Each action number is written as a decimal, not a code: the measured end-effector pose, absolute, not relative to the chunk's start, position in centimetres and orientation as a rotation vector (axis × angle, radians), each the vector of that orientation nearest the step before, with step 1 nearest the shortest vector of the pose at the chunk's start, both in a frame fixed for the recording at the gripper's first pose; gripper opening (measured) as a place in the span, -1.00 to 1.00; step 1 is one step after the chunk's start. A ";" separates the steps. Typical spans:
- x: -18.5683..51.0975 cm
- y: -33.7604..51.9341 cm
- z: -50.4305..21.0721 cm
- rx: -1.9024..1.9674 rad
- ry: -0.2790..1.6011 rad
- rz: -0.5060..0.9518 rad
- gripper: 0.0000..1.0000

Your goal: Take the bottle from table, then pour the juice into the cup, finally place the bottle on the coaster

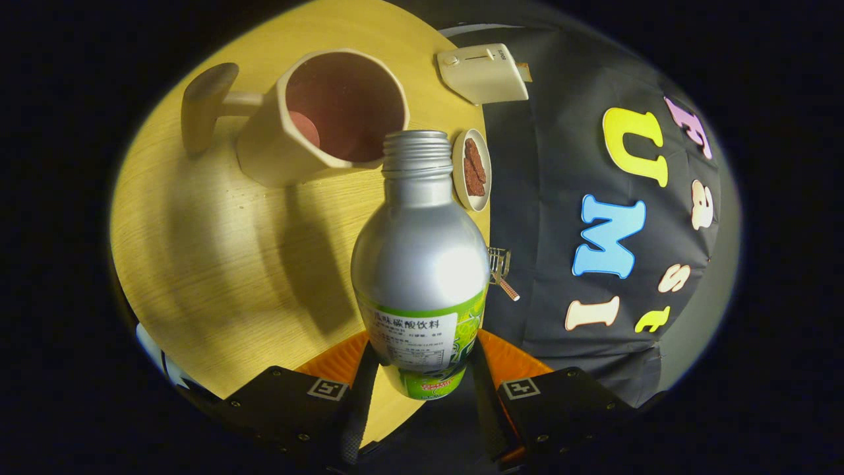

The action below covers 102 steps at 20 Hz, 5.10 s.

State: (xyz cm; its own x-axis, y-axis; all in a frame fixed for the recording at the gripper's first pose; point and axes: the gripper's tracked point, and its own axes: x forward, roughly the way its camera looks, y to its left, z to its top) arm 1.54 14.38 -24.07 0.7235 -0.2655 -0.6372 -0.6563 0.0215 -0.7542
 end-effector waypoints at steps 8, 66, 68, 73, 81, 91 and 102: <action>2.0 14.7 -23.0 -1.702 0.772 0.383 0.40; 2.7 15.3 -20.1 -2.013 0.891 0.416 0.40; 2.7 15.4 -20.0 -2.020 0.895 0.414 0.39; 3.1 15.5 -19.8 -2.051 0.908 0.408 0.39; 3.9 16.1 -19.2 -2.111 0.906 0.416 0.39; 4.7 16.7 -18.3 -2.202 0.858 0.403 0.39; 4.7 16.4 -18.9 -2.145 0.838 0.412 0.39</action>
State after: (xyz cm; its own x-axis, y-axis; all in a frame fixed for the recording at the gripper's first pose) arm 4.66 16.43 -18.89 0.7299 -0.4300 -0.5314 -0.6833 -0.4777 -0.5521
